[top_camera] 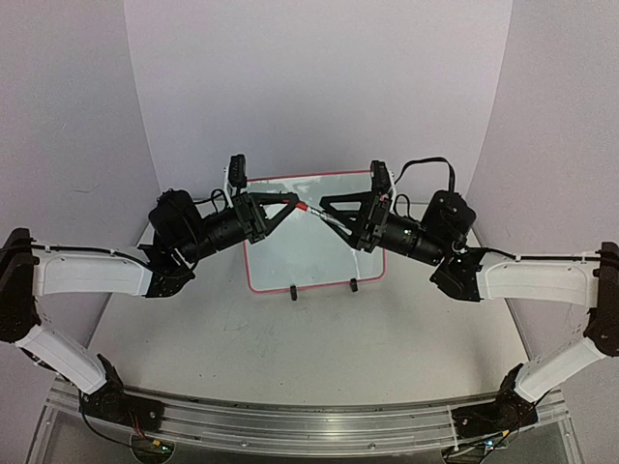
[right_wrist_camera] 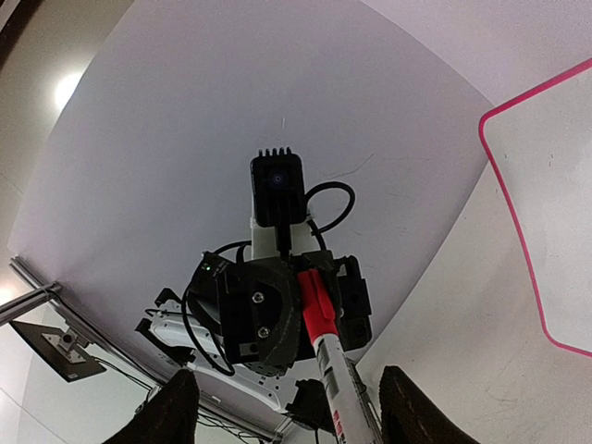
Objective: Write a sentence on the whiteboard
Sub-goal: Open the pen cap from the whiteboard marker.
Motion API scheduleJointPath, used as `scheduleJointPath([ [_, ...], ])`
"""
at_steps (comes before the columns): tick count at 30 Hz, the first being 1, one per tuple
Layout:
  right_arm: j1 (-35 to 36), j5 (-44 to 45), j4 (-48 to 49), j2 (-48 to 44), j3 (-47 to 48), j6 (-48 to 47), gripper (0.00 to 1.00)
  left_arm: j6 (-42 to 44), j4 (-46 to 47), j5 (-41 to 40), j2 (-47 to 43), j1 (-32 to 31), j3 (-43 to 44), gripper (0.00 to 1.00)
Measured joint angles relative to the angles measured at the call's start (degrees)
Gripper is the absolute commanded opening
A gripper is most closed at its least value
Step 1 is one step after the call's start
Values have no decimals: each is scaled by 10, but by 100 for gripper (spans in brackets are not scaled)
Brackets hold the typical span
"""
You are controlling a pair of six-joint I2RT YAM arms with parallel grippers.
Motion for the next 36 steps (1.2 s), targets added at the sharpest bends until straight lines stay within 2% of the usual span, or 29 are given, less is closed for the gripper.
scheduleJointPath([
  [7, -1, -4, -5, 12, 5, 2, 47, -8, 8, 2, 9, 1, 1, 0],
  [14, -4, -4, -10, 14, 7, 2, 30, -15, 14, 3, 12, 2, 4, 0],
  [22, -6, -3, -10, 14, 7, 5, 0, -28, 26, 7, 14, 2, 5, 0],
  [36, 0, 19, 8, 6, -18, 6, 0, -41, 23, 5, -2, 15, -13, 0],
])
